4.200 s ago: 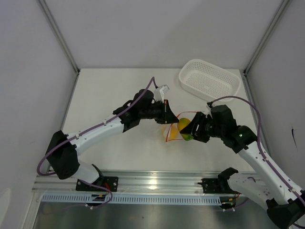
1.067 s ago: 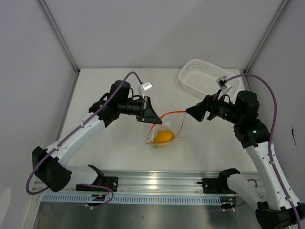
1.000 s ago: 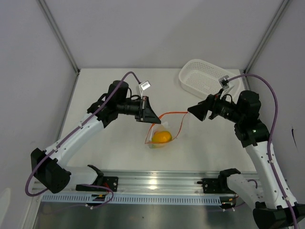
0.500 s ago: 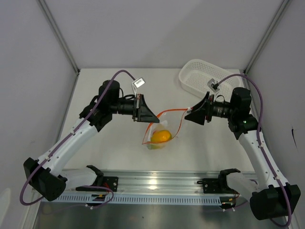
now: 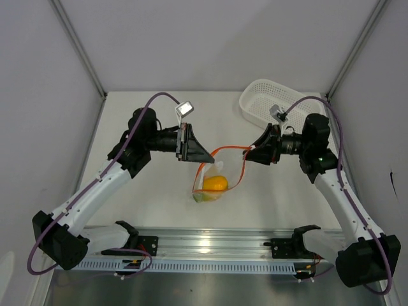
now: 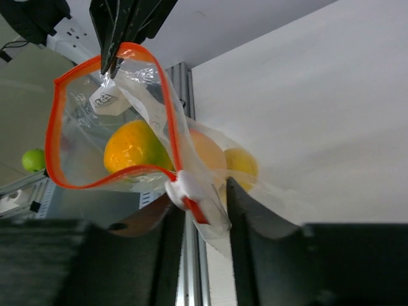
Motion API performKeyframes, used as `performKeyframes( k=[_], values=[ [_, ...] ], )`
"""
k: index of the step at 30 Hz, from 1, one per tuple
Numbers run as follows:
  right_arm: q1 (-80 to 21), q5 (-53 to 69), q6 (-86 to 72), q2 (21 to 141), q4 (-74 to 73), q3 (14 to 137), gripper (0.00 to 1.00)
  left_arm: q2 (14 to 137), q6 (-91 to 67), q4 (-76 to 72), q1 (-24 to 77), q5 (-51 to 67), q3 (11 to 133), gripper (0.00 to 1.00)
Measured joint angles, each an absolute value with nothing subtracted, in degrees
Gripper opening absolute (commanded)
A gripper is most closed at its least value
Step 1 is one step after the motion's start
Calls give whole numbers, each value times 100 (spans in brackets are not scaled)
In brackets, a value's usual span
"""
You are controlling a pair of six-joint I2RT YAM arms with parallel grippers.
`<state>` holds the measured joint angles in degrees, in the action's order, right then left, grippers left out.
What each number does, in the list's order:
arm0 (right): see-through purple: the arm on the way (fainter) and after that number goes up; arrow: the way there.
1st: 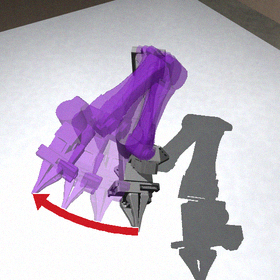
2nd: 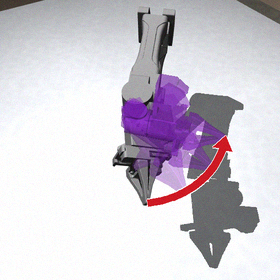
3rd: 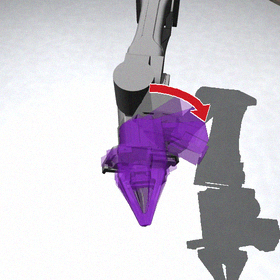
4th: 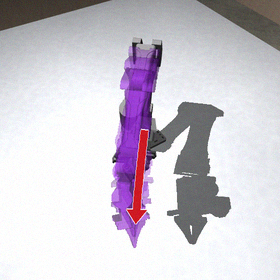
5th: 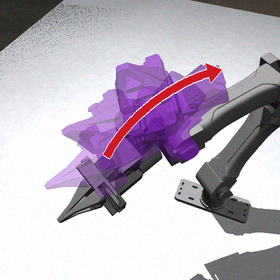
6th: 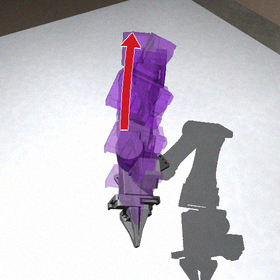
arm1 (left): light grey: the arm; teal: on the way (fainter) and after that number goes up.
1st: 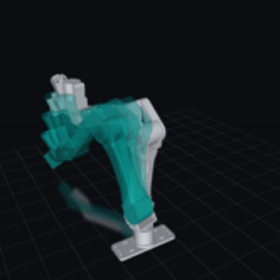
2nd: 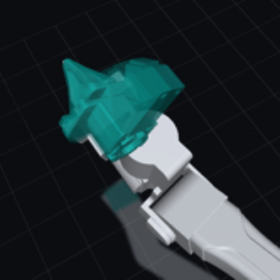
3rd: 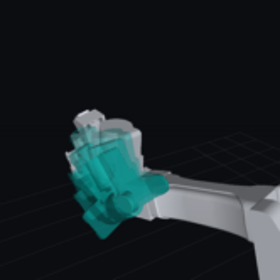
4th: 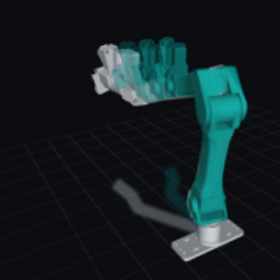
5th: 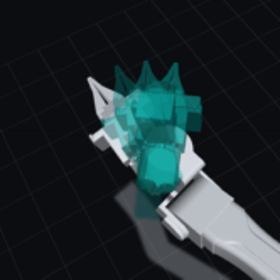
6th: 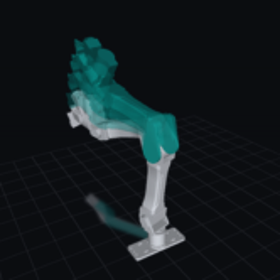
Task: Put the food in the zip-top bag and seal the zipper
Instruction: Zip the zipper food storage bag at the center of the board.
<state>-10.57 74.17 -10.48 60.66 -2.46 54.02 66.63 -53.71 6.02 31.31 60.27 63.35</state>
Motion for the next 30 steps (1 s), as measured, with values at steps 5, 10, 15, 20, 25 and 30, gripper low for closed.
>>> performKeyframes(
  k=[5, 10, 15, 20, 25, 30],
  values=[
    [-1459, 7384, -1138, 6438, -54, 5415, 3, 6674, -5675, 180, 3131, 6071, 6294, 1],
    [-1544, 7223, -1426, 6475, 231, 5415, 0, 6674, -5671, 126, 3131, 6073, 6246, 1],
    [-1555, 6949, -1680, 6285, 318, 5413, 0, 6676, -4980, 939, 3131, 5760, 6257, 6],
    [-1597, 6663, -1868, 6025, 19, 5413, 0, 6676, -4010, 1977, 3124, 5065, 6267, 49],
    [-1752, 6307, -1990, 5964, -701, 5413, 0, 6573, -3295, 2447, 3127, 4346, 6267, 92],
    [-2261, 5745, -2200, 5894, -1500, 5413, 0, 6206, -2661, 2456, 3465, 3669, 6370, 99]
  ],
)
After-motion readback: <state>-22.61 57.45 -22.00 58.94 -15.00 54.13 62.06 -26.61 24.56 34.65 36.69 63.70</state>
